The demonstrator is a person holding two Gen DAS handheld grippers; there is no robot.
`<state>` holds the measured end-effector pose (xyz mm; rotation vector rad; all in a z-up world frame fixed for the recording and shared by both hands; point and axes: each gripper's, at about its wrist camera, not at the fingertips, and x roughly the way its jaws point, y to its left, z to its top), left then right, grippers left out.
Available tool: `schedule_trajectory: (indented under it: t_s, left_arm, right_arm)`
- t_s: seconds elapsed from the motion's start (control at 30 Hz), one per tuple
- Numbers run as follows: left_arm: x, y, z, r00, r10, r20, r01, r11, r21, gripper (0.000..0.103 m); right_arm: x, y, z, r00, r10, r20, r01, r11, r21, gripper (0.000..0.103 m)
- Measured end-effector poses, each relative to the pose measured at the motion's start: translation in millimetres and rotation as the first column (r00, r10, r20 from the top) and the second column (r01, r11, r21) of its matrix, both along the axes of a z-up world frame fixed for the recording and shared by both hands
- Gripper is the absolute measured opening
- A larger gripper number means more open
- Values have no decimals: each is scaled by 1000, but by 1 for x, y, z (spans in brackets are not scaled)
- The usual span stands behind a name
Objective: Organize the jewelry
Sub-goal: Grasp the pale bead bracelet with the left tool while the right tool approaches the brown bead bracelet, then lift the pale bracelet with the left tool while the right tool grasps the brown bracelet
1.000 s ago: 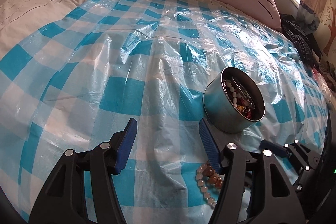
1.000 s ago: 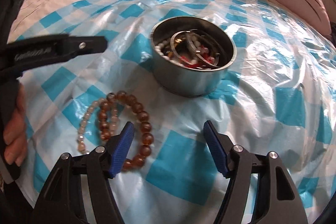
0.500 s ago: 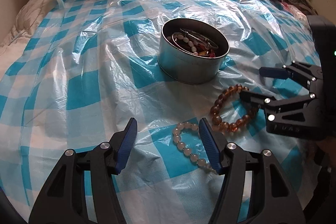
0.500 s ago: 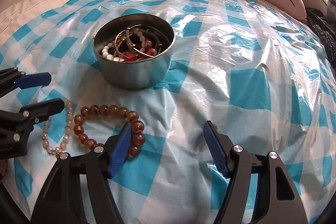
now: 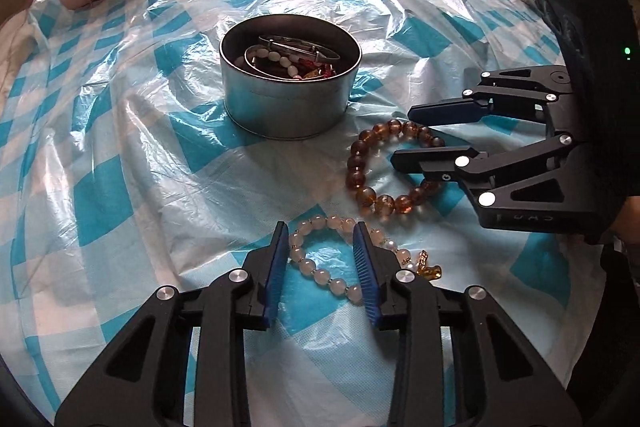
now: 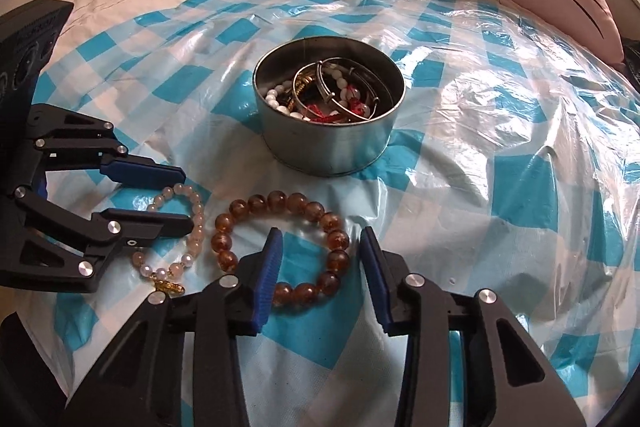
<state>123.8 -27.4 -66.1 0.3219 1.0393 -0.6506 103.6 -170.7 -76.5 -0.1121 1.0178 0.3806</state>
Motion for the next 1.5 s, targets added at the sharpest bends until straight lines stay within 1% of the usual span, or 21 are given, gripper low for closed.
schedule_trajectory:
  t_s: [0.07,0.1,0.13,0.2,0.23,0.27,0.3,0.37,0.47,0.53,0.6,0.7,0.83,0.9,1.0,1.03,1.1,1.2,1.3,1.33,1.5]
  left_arm:
    - [-1,-3,-3,1000,-7,2,7,1000,22,31]
    - [-1,-5,-4,1000,-10,2,10,1000,26,28]
    - [-2,-7,-4,1000,-19,-2,19,999,27,25]
    - [-6,-11,-4,999,-32,0,32,999,32,11]
    - [-7,-11,-3,999,-34,0,34,999,26,8]
    - [-8,-11,-3,1000,-30,-1,30,999,16,7]
    - [-8,-10,-2,1000,-21,-6,21,1000,-1,7]
    - [-6,-7,-2,1000,-4,-26,3,999,-38,7]
    - [-4,-3,-1,999,15,-38,-18,997,-75,7]
    - [-2,2,3,999,34,-42,-39,993,-113,7]
    - [0,8,8,997,58,-56,-67,984,-167,7]
    - [3,21,16,991,108,-81,-125,960,-250,7]
    - [0,30,23,983,169,-73,-183,937,-299,7]
    - [1,30,20,979,190,-67,-201,941,-272,7]
    - [5,27,7,975,213,-64,-222,954,-200,7]
    - [6,28,5,974,215,-69,-225,954,-198,7]
    - [5,29,5,974,216,-74,-227,951,-209,7]
    - [6,35,13,970,224,-90,-240,935,-263,7]
    - [5,35,26,968,239,-77,-251,920,-301,7]
    - [4,35,32,967,245,-67,-254,916,-310,7]
    - [4,30,60,960,280,-22,-269,891,-367,7]
  right_arm:
    - [2,-2,-4,1000,-9,-23,9,1000,3,40]
    - [3,-4,-5,999,-15,-37,16,1000,10,39]
    - [3,-6,-6,999,-19,-46,20,1000,15,36]
    - [1,-7,-5,999,-17,-46,17,1000,14,26]
    - [0,-8,-5,999,-19,-44,19,1000,20,22]
    - [0,-11,-4,999,-30,-43,31,999,39,14]
    - [1,-17,-3,998,-41,-48,44,997,69,13]
    - [2,-27,-2,996,-57,-69,67,987,147,13]
    - [0,-30,-1,995,-63,-73,75,981,178,12]
    - [1,-36,1,994,-70,-82,88,967,237,12]
    - [3,-47,1,991,-81,-107,112,935,336,12]
    - [4,-62,1,985,-96,-143,153,869,471,12]
    - [3,-74,3,980,-106,-168,186,787,589,12]
    - [3,-77,4,979,-106,-173,191,763,618,12]
    - [3,-80,5,978,-97,-183,196,718,668,12]
    - [3,-81,5,978,-93,-184,196,702,684,12]
    - [3,-83,7,979,-87,-186,196,669,717,12]
    - [3,-88,8,980,-82,-182,193,619,761,12]
    - [2,-92,13,981,-91,-168,190,580,792,12]
    - [2,-94,15,982,-96,-161,187,570,801,12]
    - [1,-102,28,983,-143,-118,178,543,821,12]
